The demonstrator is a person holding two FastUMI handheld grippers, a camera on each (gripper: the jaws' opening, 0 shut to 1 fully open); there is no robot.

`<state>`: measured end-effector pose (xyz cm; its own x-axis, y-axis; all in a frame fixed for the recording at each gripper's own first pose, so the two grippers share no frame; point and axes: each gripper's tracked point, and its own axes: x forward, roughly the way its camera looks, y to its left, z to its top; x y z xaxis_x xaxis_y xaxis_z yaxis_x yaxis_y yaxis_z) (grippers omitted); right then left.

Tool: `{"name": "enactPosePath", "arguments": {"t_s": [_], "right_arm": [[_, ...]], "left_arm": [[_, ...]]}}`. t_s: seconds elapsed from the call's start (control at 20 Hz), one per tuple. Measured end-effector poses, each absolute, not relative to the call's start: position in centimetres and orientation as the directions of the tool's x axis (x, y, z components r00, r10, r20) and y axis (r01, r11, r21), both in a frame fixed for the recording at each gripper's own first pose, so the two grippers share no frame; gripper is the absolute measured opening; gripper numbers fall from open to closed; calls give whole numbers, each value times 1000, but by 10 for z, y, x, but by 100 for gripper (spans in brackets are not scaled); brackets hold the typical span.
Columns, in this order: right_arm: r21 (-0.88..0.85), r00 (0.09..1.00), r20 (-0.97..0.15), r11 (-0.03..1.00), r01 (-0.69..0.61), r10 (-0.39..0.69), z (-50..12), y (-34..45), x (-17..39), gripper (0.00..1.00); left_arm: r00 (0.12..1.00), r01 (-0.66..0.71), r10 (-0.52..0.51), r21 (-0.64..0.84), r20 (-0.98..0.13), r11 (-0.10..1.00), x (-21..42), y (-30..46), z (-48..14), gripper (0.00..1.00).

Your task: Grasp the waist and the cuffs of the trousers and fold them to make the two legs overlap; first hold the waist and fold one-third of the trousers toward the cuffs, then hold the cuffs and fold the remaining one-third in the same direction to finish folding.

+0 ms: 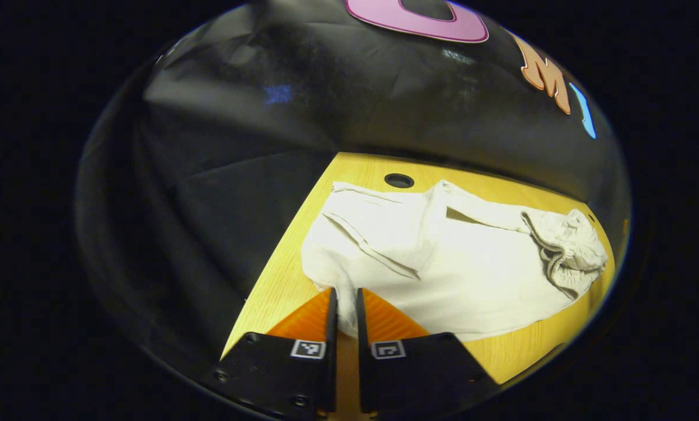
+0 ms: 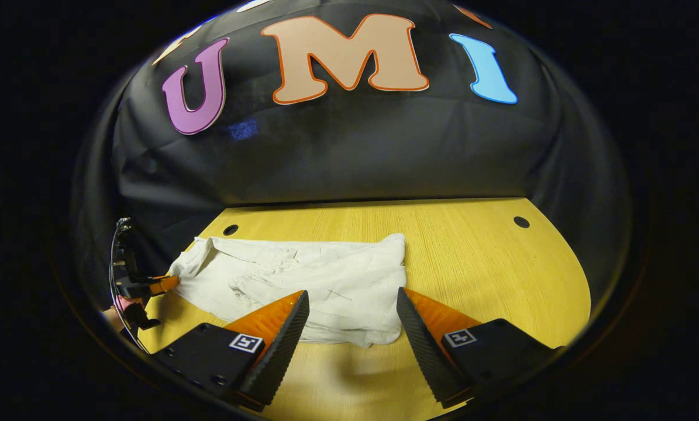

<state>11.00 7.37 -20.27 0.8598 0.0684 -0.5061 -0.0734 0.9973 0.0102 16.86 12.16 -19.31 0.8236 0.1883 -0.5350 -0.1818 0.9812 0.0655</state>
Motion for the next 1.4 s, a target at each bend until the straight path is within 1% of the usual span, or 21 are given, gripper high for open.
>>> {"name": "enactPosePath", "arguments": {"t_s": [0.05,0.1,0.2,0.25,0.3,0.35,0.45,0.5,0.55,0.6,0.65,0.8,0.85,0.9,0.95,1.0,1.05,1.1,1.25,1.4], "right_arm": [[7,861,-504,997,-74,67,-201,71,108,96],[4,863,-500,997,-73,65,-198,68,105,96],[-6,866,-497,998,-69,57,-193,59,101,96],[-12,868,-494,998,-67,53,-191,54,98,92],[-16,869,-491,998,-66,50,-189,50,96,92],[-20,871,-489,998,-65,47,-188,46,92,96],[-20,873,-486,998,-63,45,-185,37,86,96],[-17,874,-483,998,-62,46,-182,34,82,92],[-11,876,-481,998,-61,49,-181,30,79,92],[-2,876,-480,998,-62,53,-181,27,75,96],[5,877,-478,998,-62,57,-180,23,72,92],[16,881,-468,998,-65,64,-175,9,65,92],[18,884,-463,998,-64,65,-172,3,61,96],[17,888,-455,998,-59,60,-170,-5,58,92],[16,894,-446,999,-50,52,-166,-14,56,92],[26,897,-439,999,-44,51,-163,-21,52,96],[37,901,-432,999,-37,49,-161,-27,50,92],[46,904,-426,998,-30,47,-160,-34,47,96],[42,910,-414,999,-10,27,-154,-59,40,96],[56,915,-403,998,12,11,-147,-77,36,96]], "left_arm": [[821,-185,196,74,-537,980,169,121,-192,3],[820,-190,203,80,-535,979,171,123,-192,0],[820,-224,234,82,-523,971,175,123,-188,0],[819,-240,245,78,-519,968,173,121,-184,0],[827,-245,243,64,-507,968,175,116,-179,0],[843,-244,232,39,-486,969,178,108,-170,0],[870,-223,192,-16,-453,975,183,86,-151,0],[880,-208,171,-37,-444,977,183,73,-142,0],[888,-197,154,-57,-433,979,185,61,-130,0],[902,-181,130,-85,-412,980,188,45,-118,0],[915,-156,99,-118,-391,981,191,26,-103,0],[944,-78,16,-177,-329,981,200,-32,-65,0],[950,-48,-14,-190,-311,981,201,-53,-54,0],[952,-16,-47,-204,-302,979,203,-72,-46,0],[951,14,-77,-208,-299,978,205,-92,-39,0],[951,48,-105,-196,-291,979,206,-111,-31,0],[951,83,-130,-176,-282,981,207,-131,-24,0],[949,119,-159,-156,-274,981,209,-153,-16,0],[935,226,-251,-124,-249,966,214,-215,3,0],[905,314,-327,-94,-270,945,215,-266,-5,0]]}}
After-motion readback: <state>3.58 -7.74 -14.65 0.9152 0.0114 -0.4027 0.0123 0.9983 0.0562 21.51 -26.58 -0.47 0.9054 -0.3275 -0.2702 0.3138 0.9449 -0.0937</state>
